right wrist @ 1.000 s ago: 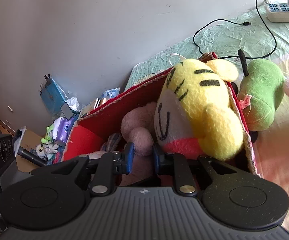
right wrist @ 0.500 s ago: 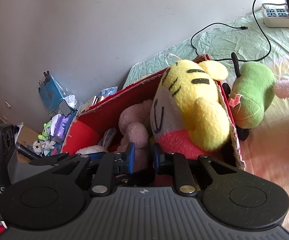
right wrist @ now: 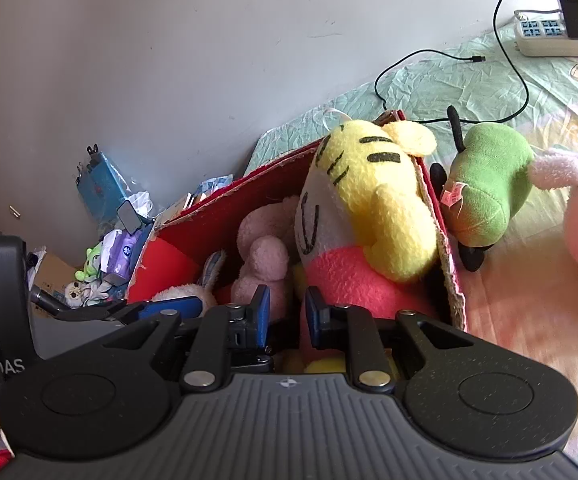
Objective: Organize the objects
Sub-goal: 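Lower the pink bear into the red box and open the right tool, then move the right tool out of the box to the white bunny plush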
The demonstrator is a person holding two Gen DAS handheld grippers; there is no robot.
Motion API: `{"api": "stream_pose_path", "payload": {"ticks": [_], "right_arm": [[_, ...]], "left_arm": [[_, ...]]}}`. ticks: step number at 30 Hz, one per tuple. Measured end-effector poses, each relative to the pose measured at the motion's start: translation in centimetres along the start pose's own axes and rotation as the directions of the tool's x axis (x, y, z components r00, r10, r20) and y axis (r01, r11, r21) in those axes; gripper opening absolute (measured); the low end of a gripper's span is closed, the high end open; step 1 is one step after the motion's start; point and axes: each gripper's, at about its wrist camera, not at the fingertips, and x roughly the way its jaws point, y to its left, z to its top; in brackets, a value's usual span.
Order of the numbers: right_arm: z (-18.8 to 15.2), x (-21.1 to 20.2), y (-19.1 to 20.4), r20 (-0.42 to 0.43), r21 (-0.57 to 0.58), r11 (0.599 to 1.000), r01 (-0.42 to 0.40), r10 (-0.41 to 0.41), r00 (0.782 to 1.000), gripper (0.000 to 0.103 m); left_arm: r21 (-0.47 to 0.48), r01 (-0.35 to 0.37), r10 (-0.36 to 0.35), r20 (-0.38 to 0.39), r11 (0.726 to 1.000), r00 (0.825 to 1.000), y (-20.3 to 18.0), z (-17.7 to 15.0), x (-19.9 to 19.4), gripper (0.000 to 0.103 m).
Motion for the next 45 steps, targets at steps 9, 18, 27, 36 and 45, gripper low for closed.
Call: {"api": "stream_pose_path", "payload": {"ticks": [9,18,27,36,45], "right_arm": [[-0.7,-1.4,0.3,0.054,-0.033,0.999,0.006,-0.004,0.999,0.025],[-1.2,-2.6,0.2,0.1,-0.042,0.999,-0.011,0.015,0.995,0.03],[-1.7,-4.2,-0.3,0.104,-0.042,0.995,-0.088,0.092,0.99,0.03],[-1.7,-5.1,-1.4,0.03,-0.048,0.981,-0.19,0.191,0.981,0.03],[-0.8,-6.5,-3.6,-0.038,-0.063,0.956,-0.286,0.285,0.958,0.03]], "left_arm": [[-0.019,-0.085,0.085,-0.021,0.996,0.996,0.2,-0.2,-1.4,0.1],[-0.052,-0.148,0.146,-0.027,0.988,0.989,0.8,-0.7,-3.3,0.1],[-0.075,-0.213,0.211,-0.03,0.974,0.977,0.2,-1.7,-4.9,0.1],[-0.163,-0.296,0.292,-0.044,0.941,0.955,-0.7,-2.7,-6.7,0.1],[-0.255,-0.351,0.35,-0.053,0.901,0.935,-2.7,-4.5,-9.1,0.101]]}}
